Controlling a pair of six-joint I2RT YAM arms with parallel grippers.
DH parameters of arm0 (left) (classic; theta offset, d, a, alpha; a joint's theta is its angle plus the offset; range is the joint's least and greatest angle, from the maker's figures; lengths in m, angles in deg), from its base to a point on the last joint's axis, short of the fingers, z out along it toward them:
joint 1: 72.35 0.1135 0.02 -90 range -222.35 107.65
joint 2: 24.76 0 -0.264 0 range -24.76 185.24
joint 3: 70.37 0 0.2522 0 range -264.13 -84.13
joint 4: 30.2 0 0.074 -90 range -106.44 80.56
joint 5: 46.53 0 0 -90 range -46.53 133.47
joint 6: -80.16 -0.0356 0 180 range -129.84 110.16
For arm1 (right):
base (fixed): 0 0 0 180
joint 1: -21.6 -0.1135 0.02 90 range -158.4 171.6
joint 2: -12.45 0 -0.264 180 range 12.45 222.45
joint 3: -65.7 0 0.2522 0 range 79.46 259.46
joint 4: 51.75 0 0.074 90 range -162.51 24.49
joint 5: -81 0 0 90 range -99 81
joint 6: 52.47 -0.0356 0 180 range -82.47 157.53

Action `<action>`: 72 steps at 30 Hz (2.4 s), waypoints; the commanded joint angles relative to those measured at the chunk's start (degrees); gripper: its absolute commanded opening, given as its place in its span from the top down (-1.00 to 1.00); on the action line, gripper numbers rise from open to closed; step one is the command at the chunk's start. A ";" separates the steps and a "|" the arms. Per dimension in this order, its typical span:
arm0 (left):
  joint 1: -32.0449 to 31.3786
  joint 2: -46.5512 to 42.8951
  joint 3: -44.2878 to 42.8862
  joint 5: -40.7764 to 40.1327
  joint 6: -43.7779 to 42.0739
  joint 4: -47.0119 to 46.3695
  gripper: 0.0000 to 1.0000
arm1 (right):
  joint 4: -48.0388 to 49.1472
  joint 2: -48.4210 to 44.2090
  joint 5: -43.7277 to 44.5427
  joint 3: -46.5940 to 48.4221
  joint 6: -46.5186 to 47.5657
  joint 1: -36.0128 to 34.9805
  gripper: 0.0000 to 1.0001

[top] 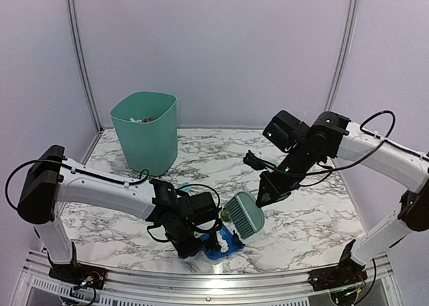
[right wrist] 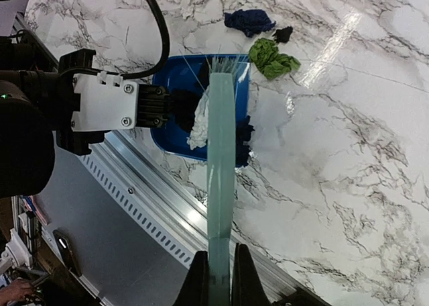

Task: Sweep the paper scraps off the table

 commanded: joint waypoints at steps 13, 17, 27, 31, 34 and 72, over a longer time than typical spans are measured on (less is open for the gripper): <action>-0.55 -8.14 10.49 0.05 5.36 -0.16 1.00 | -3.76 0.80 12.49 -0.13 -2.32 4.08 1.00; -0.53 -7.95 10.24 0.05 5.60 -0.41 1.00 | -2.29 2.96 8.72 -1.10 -3.21 0.67 1.00; -0.62 -6.69 8.67 0.45 5.46 -0.42 1.00 | 0.63 7.44 0.74 -2.07 -5.02 -7.89 1.00; -0.62 -6.12 8.32 0.66 5.05 -0.39 1.00 | 1.77 9.61 -0.89 0.85 -3.60 -8.26 1.00; -0.63 -5.72 8.11 0.83 5.10 -0.49 1.00 | 2.44 10.89 -1.98 2.74 -2.42 -8.28 1.00; -0.62 -21.11 10.27 -3.59 8.78 -3.20 1.00 | 1.02 -10.08 18.05 4.43 -9.32 3.24 1.00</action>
